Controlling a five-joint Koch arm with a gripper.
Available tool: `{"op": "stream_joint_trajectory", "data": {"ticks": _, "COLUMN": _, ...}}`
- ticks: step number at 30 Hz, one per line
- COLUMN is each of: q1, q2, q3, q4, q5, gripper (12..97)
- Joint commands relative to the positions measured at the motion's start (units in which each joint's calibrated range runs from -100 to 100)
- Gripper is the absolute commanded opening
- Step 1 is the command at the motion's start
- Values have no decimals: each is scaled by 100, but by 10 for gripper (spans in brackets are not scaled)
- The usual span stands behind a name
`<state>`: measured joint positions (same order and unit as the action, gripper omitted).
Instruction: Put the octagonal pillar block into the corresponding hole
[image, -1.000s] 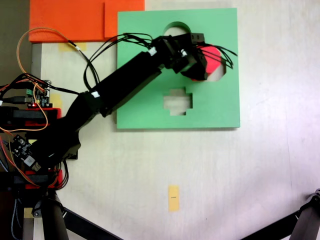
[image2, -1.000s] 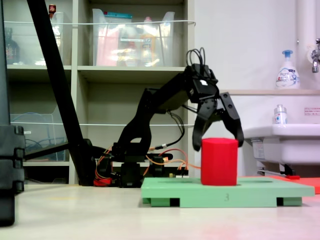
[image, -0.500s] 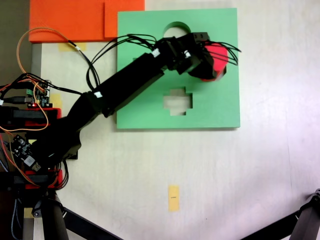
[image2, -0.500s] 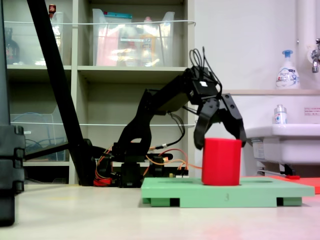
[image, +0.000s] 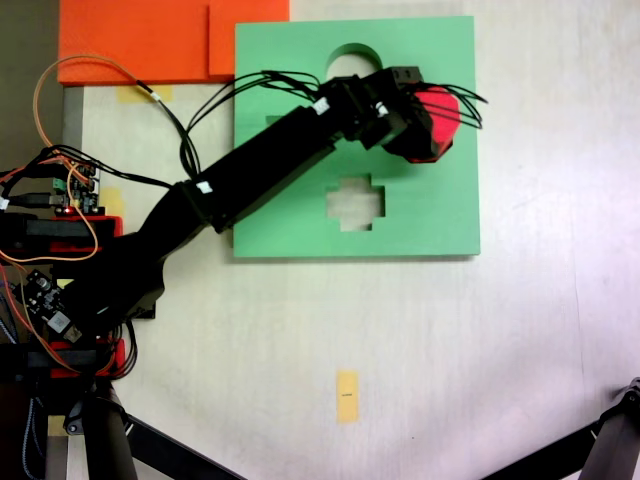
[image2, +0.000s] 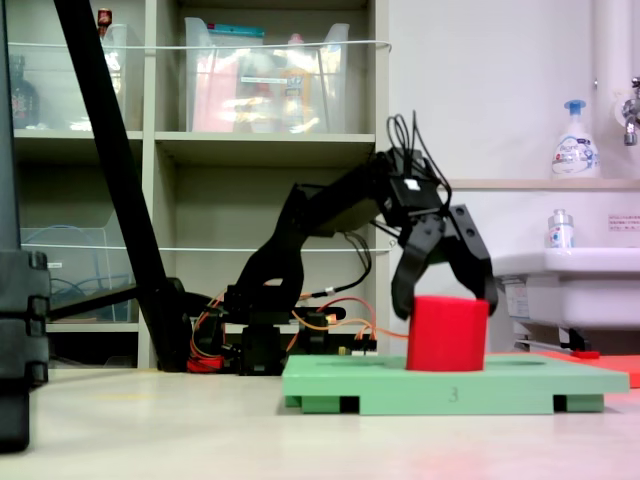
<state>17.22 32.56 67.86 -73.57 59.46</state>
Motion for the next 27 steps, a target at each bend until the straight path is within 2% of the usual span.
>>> {"op": "stream_joint_trajectory", "data": {"ticks": 1, "q1": 0, "q2": 12, "q3": 572, "q4": 448, "q5": -29, "gripper": 462}}
{"op": "stream_joint_trajectory", "data": {"ticks": 9, "q1": 0, "q2": 166, "q3": 572, "q4": -274, "q5": -34, "gripper": 534}}
{"op": "stream_joint_trajectory", "data": {"ticks": 12, "q1": 20, "q2": -16, "q3": 572, "q4": -525, "q5": 63, "gripper": 754}}
{"op": "stream_joint_trajectory", "data": {"ticks": 14, "q1": 29, "q2": -379, "q3": 572, "q4": -737, "q5": 39, "gripper": 848}}
{"op": "stream_joint_trajectory", "data": {"ticks": 20, "q1": -10, "q2": -2627, "q3": 582, "q4": -1401, "q5": -327, "gripper": 849}}
{"op": "stream_joint_trajectory", "data": {"ticks": 25, "q1": -117, "q2": -5281, "q3": 572, "q4": -2576, "q5": -2427, "gripper": 842}}
{"op": "stream_joint_trajectory", "data": {"ticks": 27, "q1": -225, "q2": -6077, "q3": 572, "q4": -2605, "q5": -2911, "gripper": 837}}
